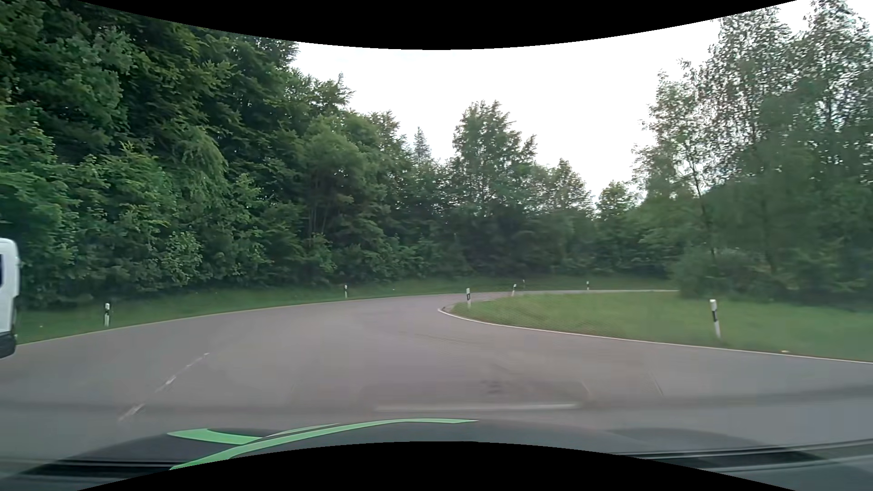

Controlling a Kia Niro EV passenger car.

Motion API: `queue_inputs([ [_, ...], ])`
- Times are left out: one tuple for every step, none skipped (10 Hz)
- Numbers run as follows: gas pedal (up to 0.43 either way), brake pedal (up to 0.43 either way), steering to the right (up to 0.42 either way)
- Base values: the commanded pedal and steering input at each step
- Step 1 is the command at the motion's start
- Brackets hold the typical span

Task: Follow the waypoints while adhering to traffic rules and regulations

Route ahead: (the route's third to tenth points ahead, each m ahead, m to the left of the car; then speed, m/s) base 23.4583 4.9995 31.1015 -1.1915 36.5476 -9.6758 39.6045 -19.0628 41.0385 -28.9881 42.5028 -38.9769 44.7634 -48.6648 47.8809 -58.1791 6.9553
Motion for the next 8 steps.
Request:
queue_inputs([
  [0.150,0.000,-0.200],
  [0.150,0.000,-0.181],
  [0.150,0.000,-0.160],
  [0.150,0.000,-0.133],
  [0.150,0.000,-0.107],
  [0.157,0.000,-0.078],
  [0.157,0.000,-0.053],
  [0.157,0.000,-0.033],
])
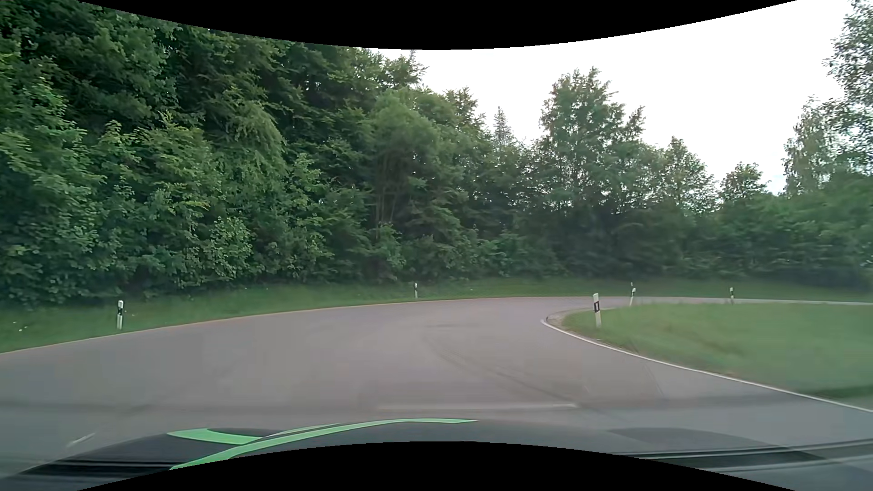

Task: Follow the waypoints while adhering to traffic rules and regulations

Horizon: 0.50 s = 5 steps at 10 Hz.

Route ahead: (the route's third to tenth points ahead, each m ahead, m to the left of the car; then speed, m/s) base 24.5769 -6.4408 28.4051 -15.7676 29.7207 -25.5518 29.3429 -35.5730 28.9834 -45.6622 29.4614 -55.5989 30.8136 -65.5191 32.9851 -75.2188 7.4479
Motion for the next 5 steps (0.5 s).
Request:
queue_inputs([
  [0.157,0.000,-0.010],
  [0.157,0.000,0.007],
  [0.150,0.000,0.022],
  [0.138,0.000,0.033],
  [0.138,0.000,0.045],
])
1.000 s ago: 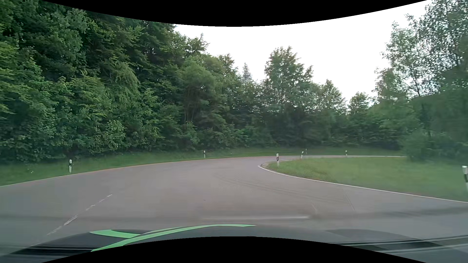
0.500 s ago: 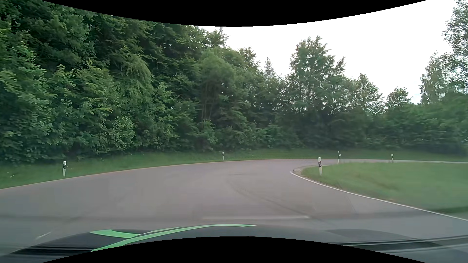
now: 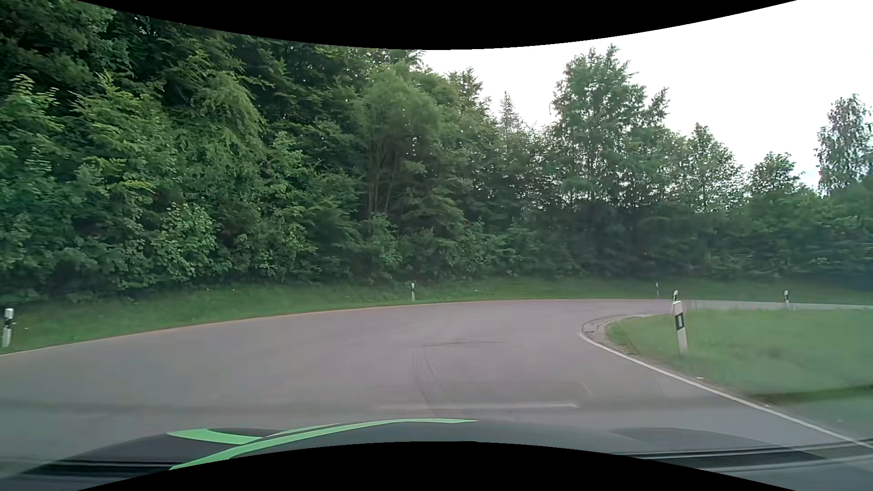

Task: Follow the waypoints while adhering to traffic rules and regulations

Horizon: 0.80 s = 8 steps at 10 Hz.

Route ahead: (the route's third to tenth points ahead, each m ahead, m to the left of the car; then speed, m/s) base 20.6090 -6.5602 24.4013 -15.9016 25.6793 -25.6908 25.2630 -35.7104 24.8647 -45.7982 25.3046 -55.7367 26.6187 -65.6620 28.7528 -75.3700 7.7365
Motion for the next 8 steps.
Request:
queue_inputs([
  [0.110,0.000,0.062],
  [0.059,0.000,0.075],
  [0.047,0.000,0.089],
  [0.047,0.000,0.104],
  [0.047,0.000,0.118],
  [0.047,0.000,0.127],
  [0.047,0.000,0.134],
  [0.047,0.000,0.141],
])
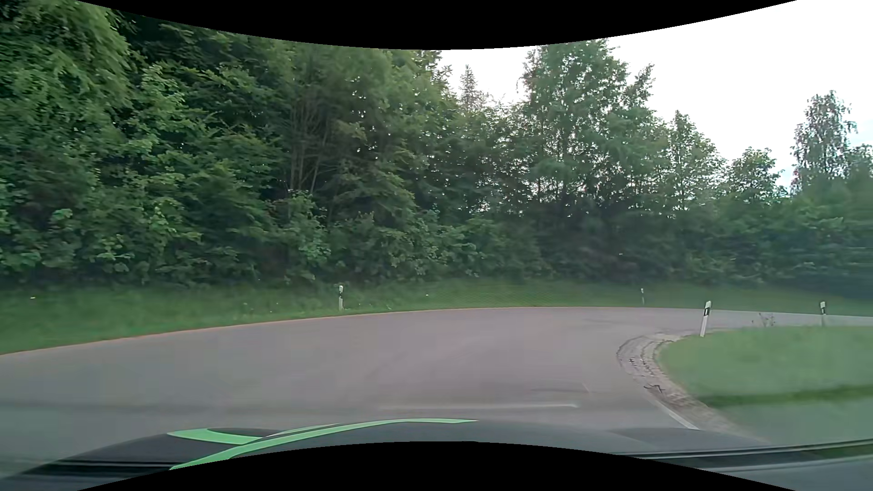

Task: Follow the waypoints while adhering to traffic rules and regulations

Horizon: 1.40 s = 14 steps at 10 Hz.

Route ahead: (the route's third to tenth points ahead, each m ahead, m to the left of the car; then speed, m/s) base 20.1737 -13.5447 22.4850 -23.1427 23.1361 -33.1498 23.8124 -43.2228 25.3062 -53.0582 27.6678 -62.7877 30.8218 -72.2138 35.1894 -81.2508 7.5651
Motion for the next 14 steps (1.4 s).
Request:
queue_inputs([
  [0.047,0.000,0.151],
  [0.047,0.000,0.158],
  [0.047,0.000,0.162],
  [0.059,0.000,0.165],
  [0.059,0.000,0.172],
  [0.059,0.000,0.184],
  [0.059,0.000,0.189],
  [0.059,0.000,0.193],
  [0.059,0.000,0.198],
  [0.059,0.000,0.201],
  [0.067,0.000,0.207],
  [0.067,0.000,0.216],
  [0.067,0.000,0.223],
  [0.067,0.000,0.230],
])
